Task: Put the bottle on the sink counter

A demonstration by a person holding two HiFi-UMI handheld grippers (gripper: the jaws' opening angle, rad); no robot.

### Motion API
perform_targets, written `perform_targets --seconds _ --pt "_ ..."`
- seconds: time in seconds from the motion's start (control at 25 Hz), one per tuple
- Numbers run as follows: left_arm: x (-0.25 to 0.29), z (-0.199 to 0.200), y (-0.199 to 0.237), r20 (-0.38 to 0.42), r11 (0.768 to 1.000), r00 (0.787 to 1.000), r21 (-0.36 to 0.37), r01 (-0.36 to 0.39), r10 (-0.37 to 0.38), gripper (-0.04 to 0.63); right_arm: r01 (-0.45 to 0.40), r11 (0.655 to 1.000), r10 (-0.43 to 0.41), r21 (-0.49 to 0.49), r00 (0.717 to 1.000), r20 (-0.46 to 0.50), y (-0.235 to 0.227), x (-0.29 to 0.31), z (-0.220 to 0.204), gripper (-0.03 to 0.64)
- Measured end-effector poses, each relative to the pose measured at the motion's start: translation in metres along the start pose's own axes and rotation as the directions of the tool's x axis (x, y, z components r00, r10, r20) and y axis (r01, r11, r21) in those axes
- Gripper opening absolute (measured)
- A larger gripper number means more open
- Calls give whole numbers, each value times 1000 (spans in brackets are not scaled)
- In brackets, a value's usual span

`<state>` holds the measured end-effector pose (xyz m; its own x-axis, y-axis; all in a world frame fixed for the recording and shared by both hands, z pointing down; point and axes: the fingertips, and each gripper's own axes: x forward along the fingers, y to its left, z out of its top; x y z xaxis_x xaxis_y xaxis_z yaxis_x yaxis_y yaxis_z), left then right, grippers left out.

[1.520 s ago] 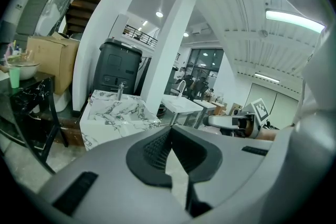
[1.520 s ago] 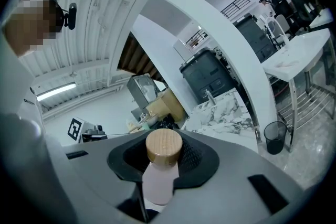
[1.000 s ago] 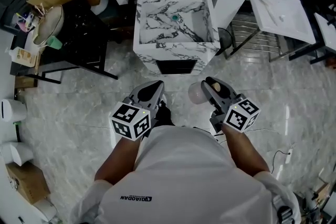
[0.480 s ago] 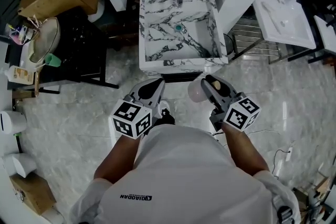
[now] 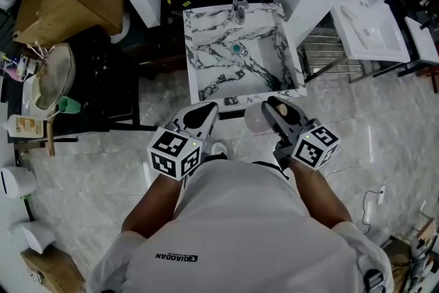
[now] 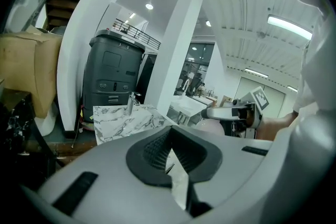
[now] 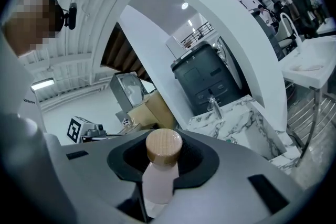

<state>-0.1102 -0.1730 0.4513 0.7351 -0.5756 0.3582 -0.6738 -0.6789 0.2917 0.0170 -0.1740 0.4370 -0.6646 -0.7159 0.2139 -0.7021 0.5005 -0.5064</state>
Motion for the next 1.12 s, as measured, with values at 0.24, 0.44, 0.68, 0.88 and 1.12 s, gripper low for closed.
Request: perform_targets --seconds 0.24,0.44,0.68,0.88,1.12 --pt "3 6 22 -4 999 1000 16 31 -31 14 25 1000 -25 -2 1000 7 4 20 4 127" --pt "6 5 30 -1 999 999 -3 41 -41 14 37 999 -37 -4 999 -8 4 27 4 127" --pt "15 -1 33 -15 999 999 -20 44 -45 14 41 999 -41 -11 999 -20 -1 31 8 127" --pt "24 4 37 -17 999 1000 -24 26 -27 14 33 999 -33 -13 999 -28 -13 37 14 127" --pt "48 16 37 -26 1000 1000 -8 10 -10 14 17 1000 -18 -24 1000 -20 -35 42 33 127"
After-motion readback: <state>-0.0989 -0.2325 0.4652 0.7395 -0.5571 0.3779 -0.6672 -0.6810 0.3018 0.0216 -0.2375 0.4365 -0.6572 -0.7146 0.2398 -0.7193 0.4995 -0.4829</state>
